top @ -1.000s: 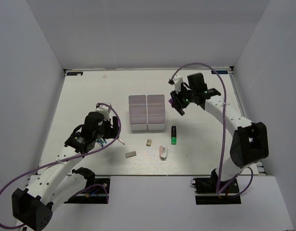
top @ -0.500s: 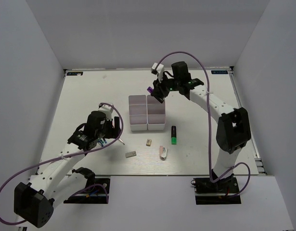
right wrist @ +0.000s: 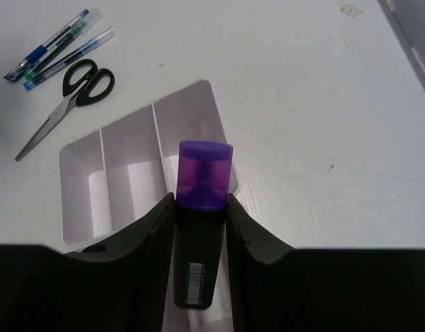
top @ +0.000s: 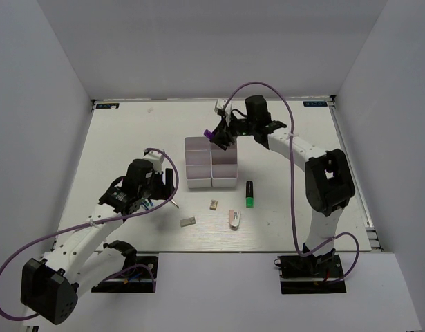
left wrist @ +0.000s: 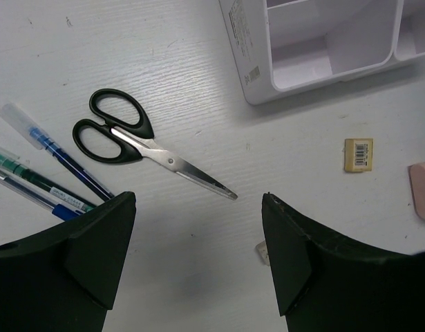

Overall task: Sort the stationery into containers
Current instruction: Place the pen in the storage box, then pick up the pen from the center of the board.

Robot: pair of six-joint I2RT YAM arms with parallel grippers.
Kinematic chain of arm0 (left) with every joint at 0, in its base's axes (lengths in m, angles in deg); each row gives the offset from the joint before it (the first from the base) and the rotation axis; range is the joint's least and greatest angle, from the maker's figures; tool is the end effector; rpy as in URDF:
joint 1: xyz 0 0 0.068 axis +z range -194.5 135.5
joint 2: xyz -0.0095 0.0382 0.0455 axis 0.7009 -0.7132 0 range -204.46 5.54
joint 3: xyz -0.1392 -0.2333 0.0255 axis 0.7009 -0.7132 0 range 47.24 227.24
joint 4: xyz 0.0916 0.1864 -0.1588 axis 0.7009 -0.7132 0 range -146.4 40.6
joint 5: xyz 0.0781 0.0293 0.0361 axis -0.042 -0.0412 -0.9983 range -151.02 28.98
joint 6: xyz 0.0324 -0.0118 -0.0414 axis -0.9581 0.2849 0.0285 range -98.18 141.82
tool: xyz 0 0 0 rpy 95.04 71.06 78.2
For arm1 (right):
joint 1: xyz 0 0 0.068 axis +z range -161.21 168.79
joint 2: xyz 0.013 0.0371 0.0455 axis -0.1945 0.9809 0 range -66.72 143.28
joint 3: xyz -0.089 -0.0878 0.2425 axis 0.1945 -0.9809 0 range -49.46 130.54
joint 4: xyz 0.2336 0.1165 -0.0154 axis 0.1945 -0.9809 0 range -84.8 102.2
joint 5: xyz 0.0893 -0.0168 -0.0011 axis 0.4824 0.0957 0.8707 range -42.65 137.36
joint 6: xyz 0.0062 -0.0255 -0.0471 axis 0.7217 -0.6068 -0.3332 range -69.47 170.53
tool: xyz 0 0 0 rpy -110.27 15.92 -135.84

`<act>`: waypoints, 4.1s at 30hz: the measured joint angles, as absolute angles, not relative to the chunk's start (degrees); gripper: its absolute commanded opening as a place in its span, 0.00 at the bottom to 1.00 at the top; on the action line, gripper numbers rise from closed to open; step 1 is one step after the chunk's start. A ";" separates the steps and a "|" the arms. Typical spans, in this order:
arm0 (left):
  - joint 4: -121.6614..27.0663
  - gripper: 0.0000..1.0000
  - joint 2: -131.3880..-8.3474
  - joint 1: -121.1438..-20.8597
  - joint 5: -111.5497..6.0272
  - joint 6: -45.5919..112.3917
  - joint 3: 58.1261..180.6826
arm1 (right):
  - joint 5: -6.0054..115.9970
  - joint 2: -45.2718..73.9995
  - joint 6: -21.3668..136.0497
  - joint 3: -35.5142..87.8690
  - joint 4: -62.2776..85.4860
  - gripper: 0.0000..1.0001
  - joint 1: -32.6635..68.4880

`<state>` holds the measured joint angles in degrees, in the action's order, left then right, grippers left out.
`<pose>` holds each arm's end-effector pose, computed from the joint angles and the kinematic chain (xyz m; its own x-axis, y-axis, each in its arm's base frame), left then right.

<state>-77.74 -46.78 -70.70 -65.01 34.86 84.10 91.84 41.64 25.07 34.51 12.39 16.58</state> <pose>0.1714 -0.0816 0.2393 -0.6941 0.0907 -0.7142 0.2452 0.9625 -0.1160 0.3791 0.2281 0.2769 0.0586 -0.3158 -0.9470 -0.9668 0.2186 -0.1327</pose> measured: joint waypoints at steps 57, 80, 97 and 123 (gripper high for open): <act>-78.70 0.69 -48.87 -70.70 -58.89 36.39 84.29 | 70.88 10.91 38.78 12.08 -15.61 0.42 9.28; -85.04 0.83 -42.45 -70.70 -55.79 36.41 84.08 | 60.33 23.85 58.87 -0.79 -7.74 0.60 15.70; -85.02 0.83 -41.16 -70.70 -54.56 36.26 84.05 | 37.51 26.14 62.38 0.58 -3.31 0.49 24.60; -85.00 0.82 -39.30 -70.70 -54.10 36.26 83.46 | 36.96 18.36 60.18 -0.01 -8.64 0.00 22.22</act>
<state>-85.00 -39.30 -70.70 -54.10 36.26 83.46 36.96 18.36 60.18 -0.01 -8.64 22.22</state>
